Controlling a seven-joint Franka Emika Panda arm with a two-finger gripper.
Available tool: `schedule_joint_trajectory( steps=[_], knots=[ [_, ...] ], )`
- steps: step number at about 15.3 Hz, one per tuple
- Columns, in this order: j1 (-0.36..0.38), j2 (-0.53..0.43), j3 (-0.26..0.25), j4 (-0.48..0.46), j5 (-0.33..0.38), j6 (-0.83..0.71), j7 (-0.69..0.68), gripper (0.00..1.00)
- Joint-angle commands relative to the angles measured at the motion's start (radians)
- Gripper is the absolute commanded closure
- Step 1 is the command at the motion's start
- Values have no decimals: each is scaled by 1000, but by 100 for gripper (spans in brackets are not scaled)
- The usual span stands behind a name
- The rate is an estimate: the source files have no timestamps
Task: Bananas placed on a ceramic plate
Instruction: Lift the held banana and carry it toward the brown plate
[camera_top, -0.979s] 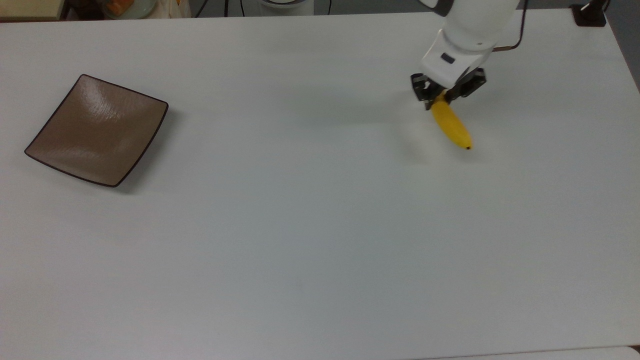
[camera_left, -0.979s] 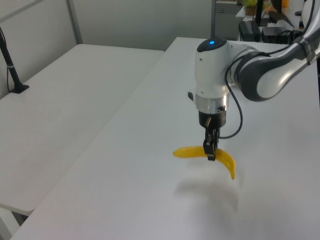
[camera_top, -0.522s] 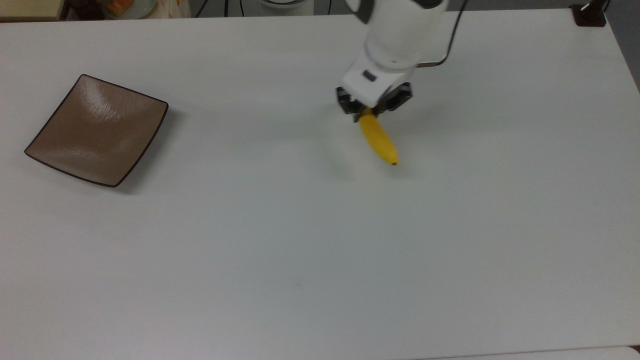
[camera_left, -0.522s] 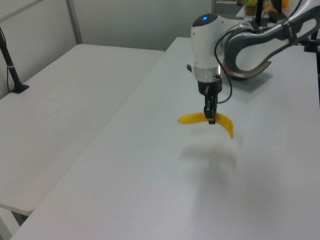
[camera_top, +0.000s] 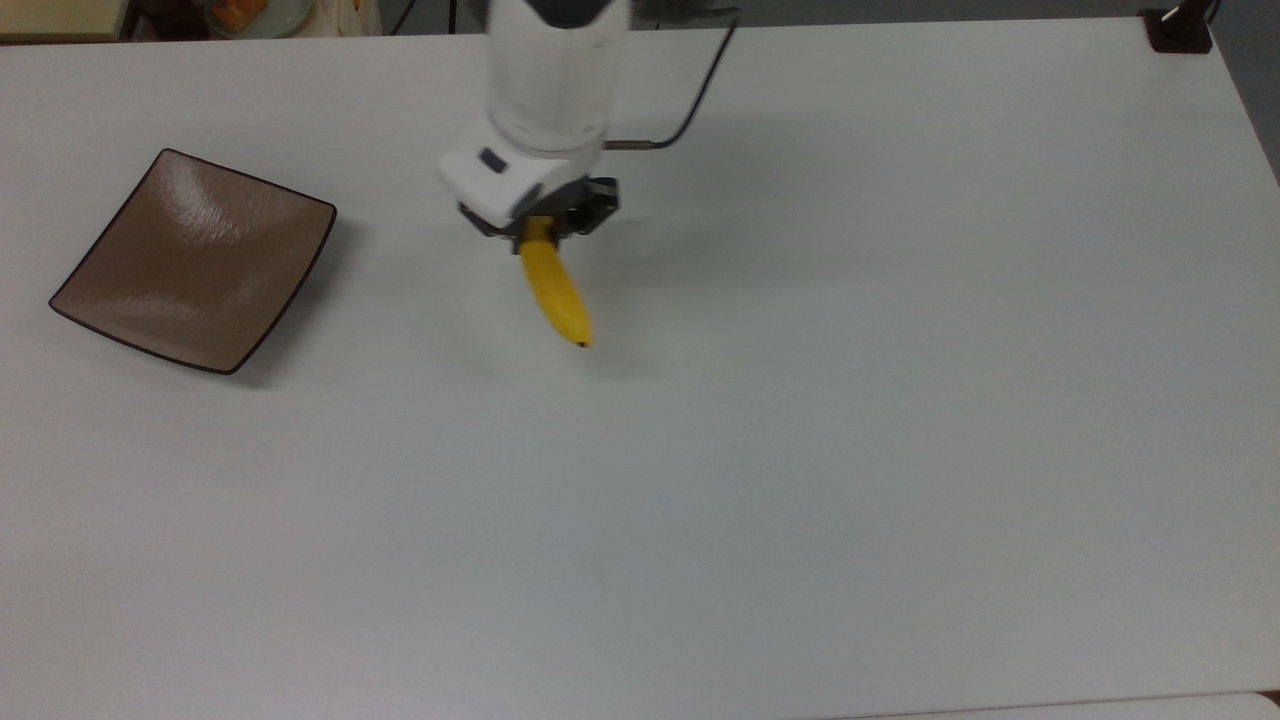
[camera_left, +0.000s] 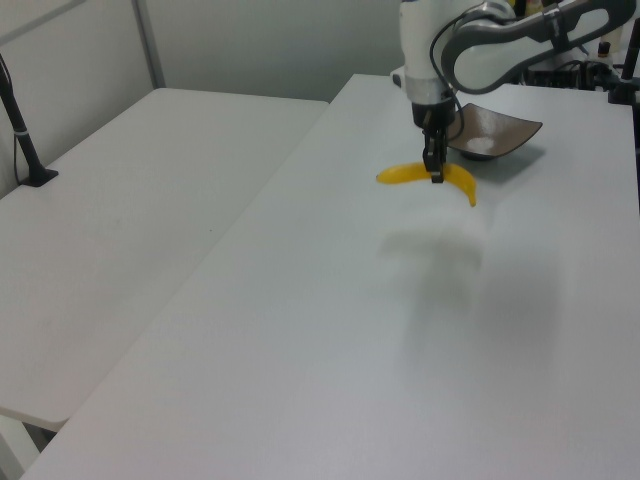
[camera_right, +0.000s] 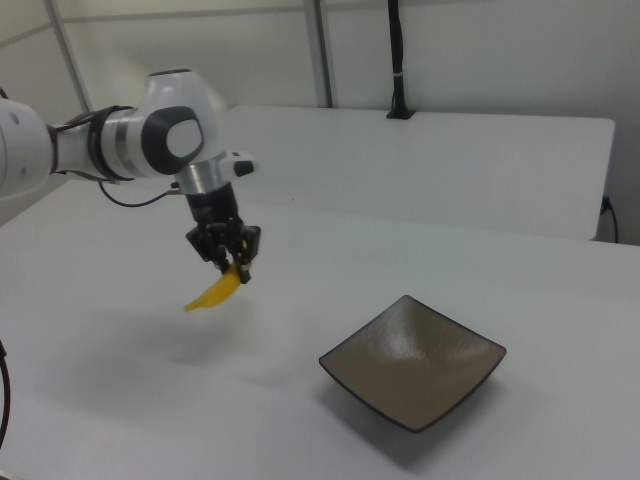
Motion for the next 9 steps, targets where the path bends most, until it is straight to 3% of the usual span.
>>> schedule_joint_trajectory(
  steps=[1, 9],
  knots=[
    [-33, -33, -50, -17, 7, -10, -91, 67],
    [-166, -20, -153, -20, 70, 98, -290, 66]
  ],
)
